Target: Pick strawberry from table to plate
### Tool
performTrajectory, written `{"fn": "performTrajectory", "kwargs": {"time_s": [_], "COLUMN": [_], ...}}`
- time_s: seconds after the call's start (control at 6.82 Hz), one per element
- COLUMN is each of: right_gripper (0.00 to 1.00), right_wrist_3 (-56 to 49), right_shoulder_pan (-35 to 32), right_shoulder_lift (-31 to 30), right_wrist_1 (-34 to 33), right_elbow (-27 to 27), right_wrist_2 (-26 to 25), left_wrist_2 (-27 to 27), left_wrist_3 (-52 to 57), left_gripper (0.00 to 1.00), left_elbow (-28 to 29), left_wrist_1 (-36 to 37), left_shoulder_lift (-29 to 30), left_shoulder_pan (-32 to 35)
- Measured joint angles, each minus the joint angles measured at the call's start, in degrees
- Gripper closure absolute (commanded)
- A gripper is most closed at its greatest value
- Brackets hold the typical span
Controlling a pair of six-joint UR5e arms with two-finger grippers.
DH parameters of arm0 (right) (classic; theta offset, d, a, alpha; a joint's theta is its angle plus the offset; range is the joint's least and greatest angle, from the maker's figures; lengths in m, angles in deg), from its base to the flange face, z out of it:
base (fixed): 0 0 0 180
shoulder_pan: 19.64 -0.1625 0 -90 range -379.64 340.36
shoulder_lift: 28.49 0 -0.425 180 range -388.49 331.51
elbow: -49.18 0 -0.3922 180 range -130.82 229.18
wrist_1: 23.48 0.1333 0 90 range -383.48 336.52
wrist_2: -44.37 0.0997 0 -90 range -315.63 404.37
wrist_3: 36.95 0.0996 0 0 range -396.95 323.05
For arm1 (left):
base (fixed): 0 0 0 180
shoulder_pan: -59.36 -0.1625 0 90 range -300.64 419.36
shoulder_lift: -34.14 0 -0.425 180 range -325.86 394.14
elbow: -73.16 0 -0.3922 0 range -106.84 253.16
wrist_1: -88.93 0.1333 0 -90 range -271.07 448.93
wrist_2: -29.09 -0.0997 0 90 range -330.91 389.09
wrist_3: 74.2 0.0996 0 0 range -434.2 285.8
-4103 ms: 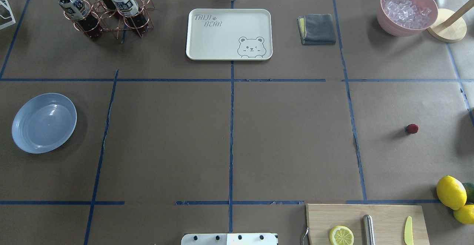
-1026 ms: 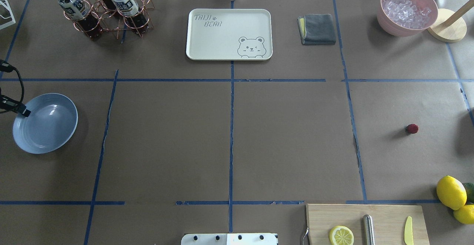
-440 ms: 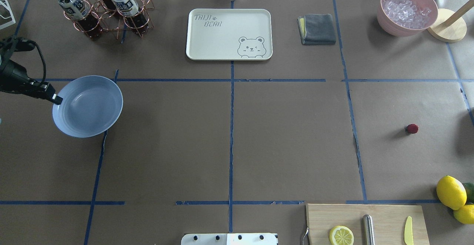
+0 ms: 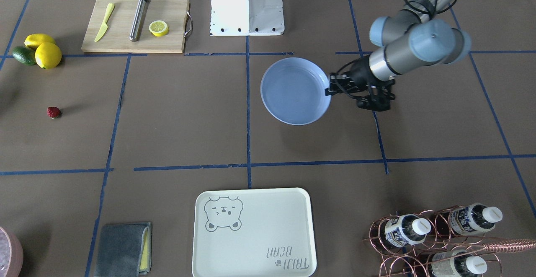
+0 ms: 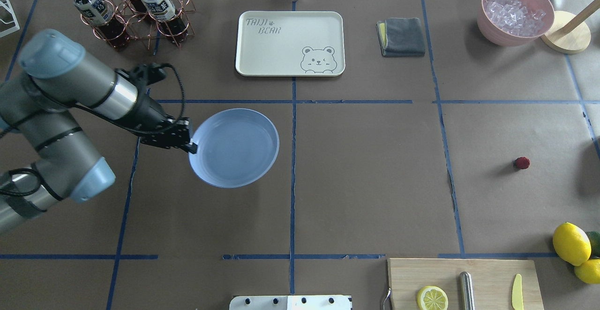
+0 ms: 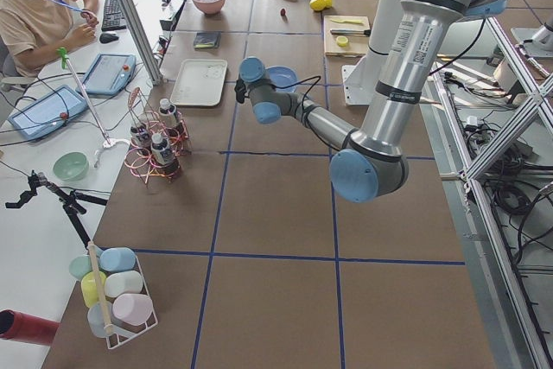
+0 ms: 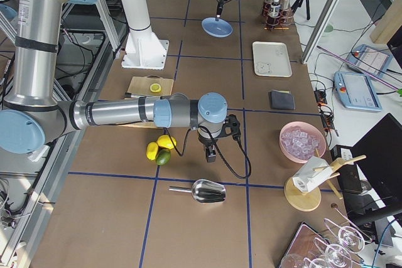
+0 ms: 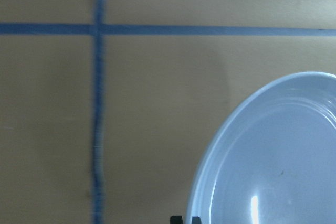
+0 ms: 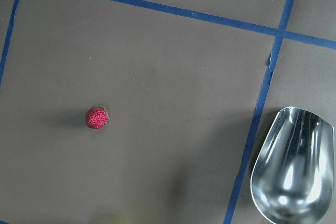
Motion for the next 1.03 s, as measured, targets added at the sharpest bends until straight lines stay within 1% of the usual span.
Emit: {"fn": "performTrajectory", "kwargs": {"time_s": [0.15, 0.29, 0.44, 0.59, 0.88, 1.03], "right_gripper": [0.0, 0.0, 0.02, 0.02, 0.02, 0.0], "right_wrist_3": [-0.22, -0.14, 0.53, 1.68, 2.74, 2.89], "right_shoulder_pan": [0.1, 0.3, 0.43, 0.5, 0.93, 1.27], "right_shoulder_lift": [-0.43, -1.61, -2.93, -3.51, -3.53, -3.37], "right_wrist_1": [1.57, 4.98, 7.76, 8.92, 10.0, 10.24], "right_elbow": [-0.07, -0.02, 0.1, 0.14, 0.18, 0.17], "right_wrist_2": [0.63, 0.73, 0.87, 1.14, 1.36, 1.42], "left_wrist_2": [-6.36, -10.51, -12.43, -14.05, -16.54, -17.34], "left_wrist_3": [-5.82, -8.52, -9.35, -9.49, -9.52, -9.52], "left_gripper": [1.0, 1.0, 1.0, 1.0, 1.0, 1.0], "left_elbow": [1.23, 2.99, 4.04, 4.69, 5.55, 5.7], "left_wrist_1": [-0.06, -0.08, -0.06, -0.03, 0.0, 0.0], "left_shoulder_lift": [4.15, 6.97, 7.9, 8.01, 7.1, 6.52], "left_shoulder_pan": [-5.81, -8.72, -9.74, -10.0, -10.05, -10.08]}}
